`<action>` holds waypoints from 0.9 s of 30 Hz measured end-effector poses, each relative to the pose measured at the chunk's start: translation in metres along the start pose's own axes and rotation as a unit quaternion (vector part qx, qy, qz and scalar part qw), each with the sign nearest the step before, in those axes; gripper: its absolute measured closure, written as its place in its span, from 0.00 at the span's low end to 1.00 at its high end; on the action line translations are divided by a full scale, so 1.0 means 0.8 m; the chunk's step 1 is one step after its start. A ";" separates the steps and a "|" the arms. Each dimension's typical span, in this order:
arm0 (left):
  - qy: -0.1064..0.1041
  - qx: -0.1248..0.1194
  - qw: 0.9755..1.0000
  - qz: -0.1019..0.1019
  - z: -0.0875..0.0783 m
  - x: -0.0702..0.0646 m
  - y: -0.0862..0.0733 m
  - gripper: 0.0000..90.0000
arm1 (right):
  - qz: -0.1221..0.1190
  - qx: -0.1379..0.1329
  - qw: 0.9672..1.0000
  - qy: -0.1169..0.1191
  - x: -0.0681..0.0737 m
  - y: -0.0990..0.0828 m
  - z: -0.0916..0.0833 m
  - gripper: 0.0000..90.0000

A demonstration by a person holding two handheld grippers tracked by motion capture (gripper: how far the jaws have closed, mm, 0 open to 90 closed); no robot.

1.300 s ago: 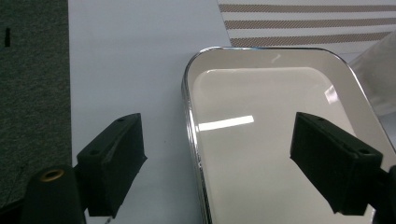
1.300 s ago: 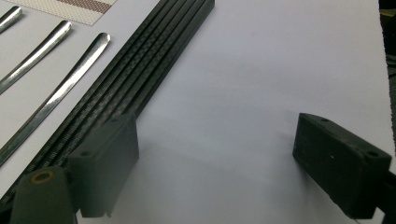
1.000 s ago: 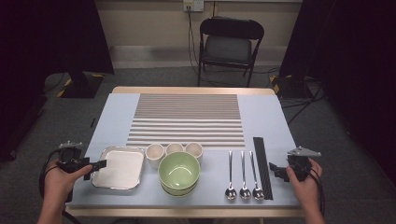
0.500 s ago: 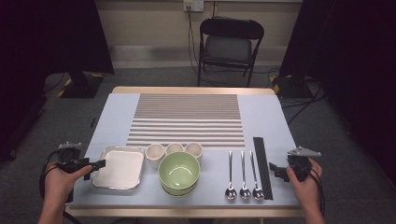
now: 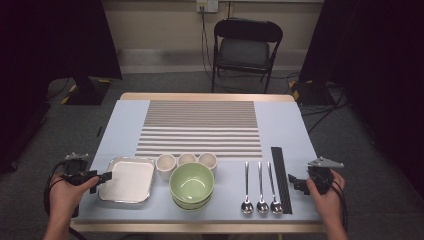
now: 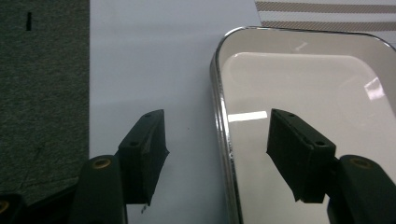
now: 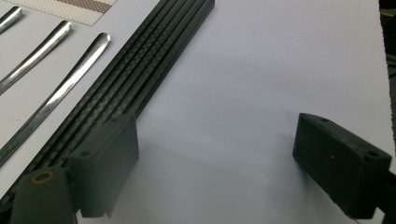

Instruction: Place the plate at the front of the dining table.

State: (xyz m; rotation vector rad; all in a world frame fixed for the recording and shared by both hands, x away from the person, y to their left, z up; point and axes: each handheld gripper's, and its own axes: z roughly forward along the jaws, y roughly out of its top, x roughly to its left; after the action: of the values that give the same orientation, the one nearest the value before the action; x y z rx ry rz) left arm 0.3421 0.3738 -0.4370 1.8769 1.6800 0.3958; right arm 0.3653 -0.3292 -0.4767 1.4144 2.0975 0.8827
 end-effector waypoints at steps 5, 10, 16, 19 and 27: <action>0.000 0.001 1.000 0.008 0.000 0.001 -0.001 0.43 | 0.000 0.000 1.000 0.000 0.000 0.000 0.000 0.15; 0.003 0.002 1.000 0.010 0.001 0.001 -0.001 0.44 | 0.000 0.000 1.000 0.001 0.000 0.000 0.000 0.15; 0.005 0.000 1.000 0.004 0.000 -0.001 0.000 0.45 | 0.000 0.000 1.000 0.001 0.000 0.000 0.000 0.15; 0.010 0.004 1.000 0.006 0.000 -0.002 0.000 0.48 | 0.000 0.000 1.000 0.001 0.000 0.000 0.000 0.15; 0.014 -0.003 1.000 0.004 0.000 -0.005 0.003 0.60 | 0.000 0.000 1.000 0.002 0.000 0.000 0.000 0.15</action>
State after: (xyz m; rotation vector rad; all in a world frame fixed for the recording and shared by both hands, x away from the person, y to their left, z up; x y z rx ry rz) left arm 0.3431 0.3699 -0.4349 1.8816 1.6886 0.4309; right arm 0.3653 -0.3293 -0.4767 1.4152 2.0998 0.8855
